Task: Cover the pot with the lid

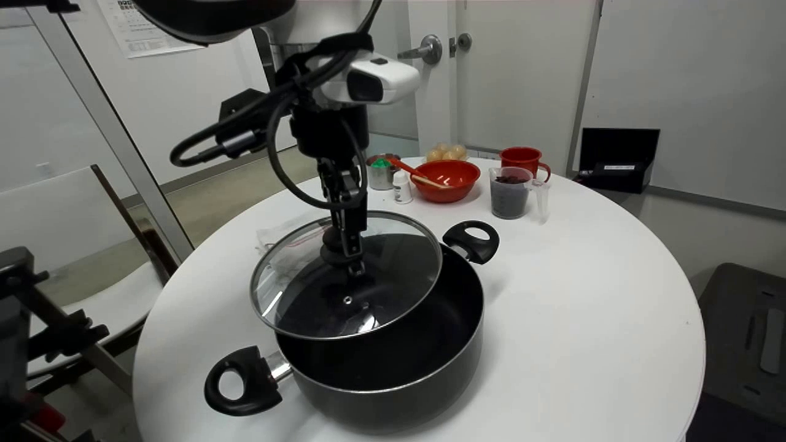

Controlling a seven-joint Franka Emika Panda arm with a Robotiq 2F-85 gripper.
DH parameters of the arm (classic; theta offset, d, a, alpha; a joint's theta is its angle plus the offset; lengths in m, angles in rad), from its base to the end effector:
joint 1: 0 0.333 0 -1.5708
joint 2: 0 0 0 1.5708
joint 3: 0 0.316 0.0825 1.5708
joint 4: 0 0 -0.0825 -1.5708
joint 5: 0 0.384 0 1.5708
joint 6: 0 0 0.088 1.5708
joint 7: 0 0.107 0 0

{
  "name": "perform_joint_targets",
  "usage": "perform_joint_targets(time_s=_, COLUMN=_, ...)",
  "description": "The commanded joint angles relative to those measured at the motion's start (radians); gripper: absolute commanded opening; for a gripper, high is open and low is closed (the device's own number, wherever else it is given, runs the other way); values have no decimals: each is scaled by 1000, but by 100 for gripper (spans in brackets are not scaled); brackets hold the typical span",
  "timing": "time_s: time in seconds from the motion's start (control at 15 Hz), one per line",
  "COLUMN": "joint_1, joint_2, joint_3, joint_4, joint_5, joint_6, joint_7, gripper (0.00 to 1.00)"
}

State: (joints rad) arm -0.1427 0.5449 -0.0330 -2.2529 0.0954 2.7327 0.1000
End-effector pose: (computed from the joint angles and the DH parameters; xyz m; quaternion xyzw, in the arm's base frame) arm 0.5133 -0.0961 0.1144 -0.9833 0.1790 0.0317 0.0101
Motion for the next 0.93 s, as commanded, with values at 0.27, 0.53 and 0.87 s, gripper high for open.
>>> perform_joint_targets(time_s=0.27, joint_1=-57, joint_2=-30, joint_3=10, joint_4=3, joint_5=58, joint_6=-22, joint_7=-48, gripper=26)
perform_joint_targets(time_s=0.53, joint_1=-70, joint_2=-25, joint_3=6, joint_4=20, joint_5=58, joint_6=-38, joint_7=-49, gripper=26)
perform_joint_targets(time_s=0.87, joint_1=-95, joint_2=-12, joint_3=5, joint_4=46, joint_5=64, joint_6=-55, joint_7=-57, gripper=26)
